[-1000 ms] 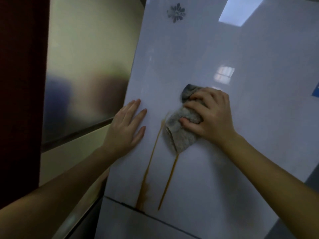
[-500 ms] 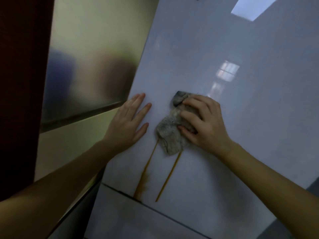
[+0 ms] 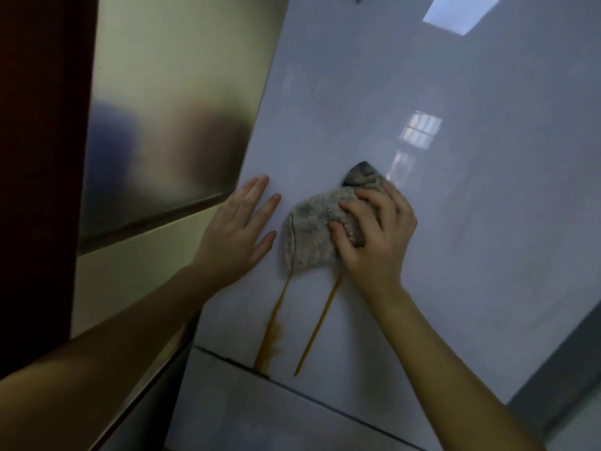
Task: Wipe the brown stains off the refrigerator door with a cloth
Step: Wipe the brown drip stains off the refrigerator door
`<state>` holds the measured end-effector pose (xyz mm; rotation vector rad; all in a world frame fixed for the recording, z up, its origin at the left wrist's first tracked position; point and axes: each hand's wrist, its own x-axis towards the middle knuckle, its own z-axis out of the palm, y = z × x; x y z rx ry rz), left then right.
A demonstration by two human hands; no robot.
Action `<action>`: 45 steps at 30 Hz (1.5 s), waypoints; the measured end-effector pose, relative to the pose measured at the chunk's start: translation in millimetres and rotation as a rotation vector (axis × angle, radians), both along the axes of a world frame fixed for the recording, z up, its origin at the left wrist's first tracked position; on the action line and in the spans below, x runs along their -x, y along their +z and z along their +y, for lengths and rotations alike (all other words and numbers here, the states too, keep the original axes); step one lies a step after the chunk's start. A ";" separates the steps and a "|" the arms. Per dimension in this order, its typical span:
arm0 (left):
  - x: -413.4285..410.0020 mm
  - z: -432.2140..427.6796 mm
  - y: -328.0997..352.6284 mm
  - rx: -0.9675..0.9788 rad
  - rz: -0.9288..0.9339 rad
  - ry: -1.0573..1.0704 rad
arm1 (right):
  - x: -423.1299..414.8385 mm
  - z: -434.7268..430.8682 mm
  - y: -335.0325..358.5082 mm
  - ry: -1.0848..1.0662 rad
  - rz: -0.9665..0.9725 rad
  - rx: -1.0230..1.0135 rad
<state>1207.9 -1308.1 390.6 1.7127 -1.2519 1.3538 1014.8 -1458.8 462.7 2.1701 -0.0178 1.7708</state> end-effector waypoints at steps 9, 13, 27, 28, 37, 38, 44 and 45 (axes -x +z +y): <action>-0.3 0.4 -0.2 -0.009 -0.003 -0.002 | 5.3 -0.5 -20.0 -0.012 -0.092 -0.072; -1.5 -1.8 -1.1 -0.023 -0.011 -0.013 | -18.5 14.1 -11.4 0.003 -0.126 -0.129; -1.7 -1.5 -1.6 -0.065 0.039 -0.003 | 57.4 -22.8 -53.7 -0.095 -0.027 -0.068; -1.6 -1.5 -1.9 -0.067 0.042 -0.002 | 54.6 -21.3 -44.0 -0.089 -0.055 -0.088; 2.0 -0.5 -1.5 -0.061 0.059 -0.028 | 14.4 -0.3 -81.6 -0.071 0.138 -0.046; 4.7 0.7 -0.8 -0.056 0.072 -0.024 | 18.7 -2.0 -96.3 -0.068 0.170 -0.040; 25.0 7.4 -9.5 -0.011 0.116 -0.059 | 64.2 -15.3 -134.7 -0.112 0.184 -0.099; 25.7 9.5 -16.5 -0.008 0.106 -0.074 | 67.6 -15.5 -131.9 -0.118 0.175 -0.104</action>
